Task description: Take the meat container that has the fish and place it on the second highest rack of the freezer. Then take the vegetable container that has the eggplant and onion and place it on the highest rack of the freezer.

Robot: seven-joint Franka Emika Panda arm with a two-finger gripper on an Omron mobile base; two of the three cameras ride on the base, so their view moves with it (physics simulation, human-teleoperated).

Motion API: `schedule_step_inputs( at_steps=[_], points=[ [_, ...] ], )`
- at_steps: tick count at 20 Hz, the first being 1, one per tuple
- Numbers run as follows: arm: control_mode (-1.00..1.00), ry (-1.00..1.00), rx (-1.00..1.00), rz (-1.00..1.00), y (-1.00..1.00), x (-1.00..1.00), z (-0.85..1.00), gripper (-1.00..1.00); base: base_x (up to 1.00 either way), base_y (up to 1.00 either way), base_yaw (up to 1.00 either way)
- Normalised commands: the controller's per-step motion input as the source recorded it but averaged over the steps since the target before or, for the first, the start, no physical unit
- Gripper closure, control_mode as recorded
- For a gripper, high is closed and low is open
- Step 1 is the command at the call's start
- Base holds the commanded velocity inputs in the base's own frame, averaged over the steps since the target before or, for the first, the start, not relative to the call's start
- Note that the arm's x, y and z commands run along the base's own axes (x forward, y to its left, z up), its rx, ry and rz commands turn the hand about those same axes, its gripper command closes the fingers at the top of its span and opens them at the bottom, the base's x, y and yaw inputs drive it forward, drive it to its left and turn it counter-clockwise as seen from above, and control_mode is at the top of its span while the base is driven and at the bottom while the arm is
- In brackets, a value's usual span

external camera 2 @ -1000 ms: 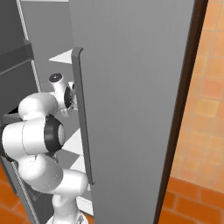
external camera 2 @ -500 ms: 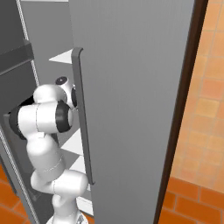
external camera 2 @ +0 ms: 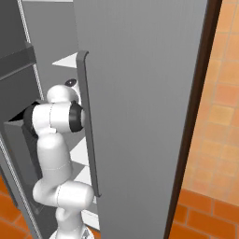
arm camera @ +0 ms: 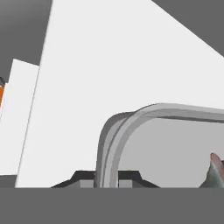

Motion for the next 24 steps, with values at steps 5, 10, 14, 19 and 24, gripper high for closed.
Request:
schedule_step_inputs(
  at_steps=[5, 10, 14, 19, 24],
  points=[
    [-1.00, -0.02, 0.00, 0.00, 0.00, 0.02, 0.02, -1.00, 0.00, 0.00, 0.00],
    [-1.00, -0.07, 0.00, 0.00, 0.00, -0.60, 0.49, -1.00, 0.00, 0.00, 0.00],
    [-1.00, -0.05, 0.00, 0.00, 0.00, -0.99, 0.52, -1.00, 0.00, 0.00, 0.00],
    [-1.00, -0.01, 0.01, 0.00, -0.04, -1.00, 0.58, -1.00, 0.00, 0.00, 0.00],
    [-1.00, 0.02, 0.02, 0.00, -0.04, -1.00, 0.72, -1.00, 0.00, 0.00, 0.00]
  ],
)
